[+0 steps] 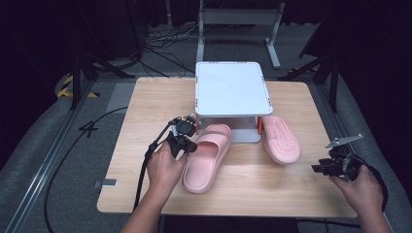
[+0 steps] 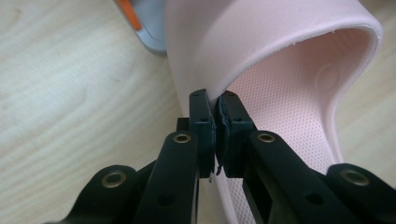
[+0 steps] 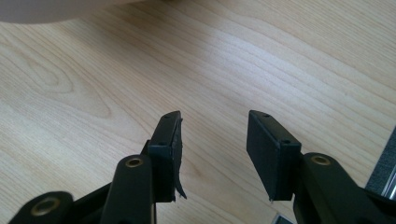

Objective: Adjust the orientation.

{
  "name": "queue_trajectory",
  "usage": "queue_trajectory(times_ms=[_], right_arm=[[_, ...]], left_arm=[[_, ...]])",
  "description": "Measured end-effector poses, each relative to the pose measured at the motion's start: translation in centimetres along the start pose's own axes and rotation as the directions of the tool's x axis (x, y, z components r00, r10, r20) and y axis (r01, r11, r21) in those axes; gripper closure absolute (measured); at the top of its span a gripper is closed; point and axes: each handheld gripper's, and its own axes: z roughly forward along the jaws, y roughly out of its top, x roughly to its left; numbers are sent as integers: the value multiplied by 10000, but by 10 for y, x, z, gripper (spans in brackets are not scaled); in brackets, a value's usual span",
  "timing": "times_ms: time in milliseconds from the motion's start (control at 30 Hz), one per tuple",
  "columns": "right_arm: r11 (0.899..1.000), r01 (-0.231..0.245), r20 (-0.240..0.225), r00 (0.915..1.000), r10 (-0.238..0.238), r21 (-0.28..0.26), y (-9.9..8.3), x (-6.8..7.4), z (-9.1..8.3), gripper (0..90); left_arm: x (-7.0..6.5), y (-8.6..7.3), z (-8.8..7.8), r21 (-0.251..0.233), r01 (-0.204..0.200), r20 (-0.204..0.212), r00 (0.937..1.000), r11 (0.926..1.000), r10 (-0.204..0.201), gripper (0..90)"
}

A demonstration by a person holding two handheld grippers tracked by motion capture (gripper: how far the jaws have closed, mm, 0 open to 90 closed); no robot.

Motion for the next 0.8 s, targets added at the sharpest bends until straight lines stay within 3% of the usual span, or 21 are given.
queue_trajectory(times_ms=[67, 167, 233, 433, 667, 800], right_arm=[[10000, -46, 13, 10000, 46, -65, -2, -1, -2, 557], [9999, -49, 70, 10000, 50, -129, -3, -1, -3, 557], [10000, -50, 60, 10000, 51, -83, -3, -1, -2, 557], [10000, -4, 95, 10000, 4, 0, -5, 2, -1, 554], [10000, -28, 102, 9999, 28, 1, -5, 2, -2, 554], [9999, 108, 85, 9999, -109, 70, -3, 4, 1, 551]], left_arm=[[1, 6, 4, -60, 58, -197, 9998, 10000, -59, 858], [6, 12, 9, -228, 215, 107, 9997, 9995, -213, 857], [6, 15, 12, -324, 442, 123, 9990, 9985, -439, 857], [8, 23, 19, -740, 541, -49, 9985, 9958, -546, 856], [10, 24, 32, -698, 955, -178, 9951, 9930, -970, 853], [8, 22, 42, -387, 870, -475, 9949, 9955, -888, 841]])
